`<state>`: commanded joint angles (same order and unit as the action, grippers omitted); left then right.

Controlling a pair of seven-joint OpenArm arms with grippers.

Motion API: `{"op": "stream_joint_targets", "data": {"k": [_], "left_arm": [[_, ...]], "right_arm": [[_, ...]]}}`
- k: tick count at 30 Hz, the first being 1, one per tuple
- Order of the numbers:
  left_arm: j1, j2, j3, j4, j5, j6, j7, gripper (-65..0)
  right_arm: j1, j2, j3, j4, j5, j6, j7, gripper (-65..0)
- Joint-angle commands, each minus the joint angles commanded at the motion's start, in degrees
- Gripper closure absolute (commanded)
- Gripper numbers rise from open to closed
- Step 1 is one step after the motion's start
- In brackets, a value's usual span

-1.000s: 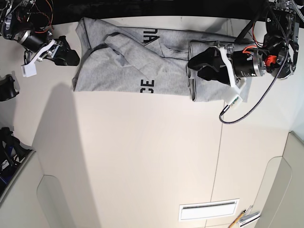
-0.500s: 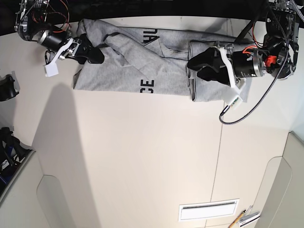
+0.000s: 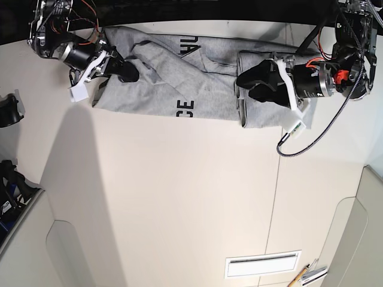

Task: Fold the T-shirt properly
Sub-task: 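Fold the hem end toward the collar end, right gripper approaching collar, then grip the collar end with the right gripper and bring both grippers together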

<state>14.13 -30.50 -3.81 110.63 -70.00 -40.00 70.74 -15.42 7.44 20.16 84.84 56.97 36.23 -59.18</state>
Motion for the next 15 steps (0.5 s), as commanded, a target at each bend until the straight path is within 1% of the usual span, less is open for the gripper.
{"op": "stream_joint_targets", "data": {"k": [1,4,7,9,11,13,15], "left_arm": [[0.0,0.0,-0.5,0.0,0.0,0.0,0.0,-36.1],[0.0,0.0,-3.4,0.0,-0.1,0.0,0.0,-36.1],[0.0,0.0,-8.5,0.0,-0.2,0.0,0.0,-36.1],[0.1,0.0,-12.4,0.0,-1.9,0.0,1.0,-36.1],[0.3,0.0,-15.8,0.0,-4.4,0.0,3.4,-36.1],[0.5,0.0,-18.1,0.0,-5.0,0.0,6.0,-36.1],[1.4,0.0,-19.5,0.0,-5.1,0.0,6.6,-36.1]], "right_arm": [[0.0,0.0,0.0,0.0,0.0,0.02,0.5,0.0],[0.0,0.1,0.0,0.0,0.0,0.02,0.7,0.0],[1.3,1.2,0.3,0.2,-0.4,0.00,0.7,0.0],[3.0,3.0,0.9,0.2,-0.7,0.00,0.7,0.0],[4.8,5.4,1.6,0.2,-1.6,-0.02,0.7,0.0],[6.6,8.2,2.4,0.2,-2.2,-0.02,0.7,0.0],[8.0,11.1,3.1,0.2,-2.8,-0.07,0.7,0.0]]}}
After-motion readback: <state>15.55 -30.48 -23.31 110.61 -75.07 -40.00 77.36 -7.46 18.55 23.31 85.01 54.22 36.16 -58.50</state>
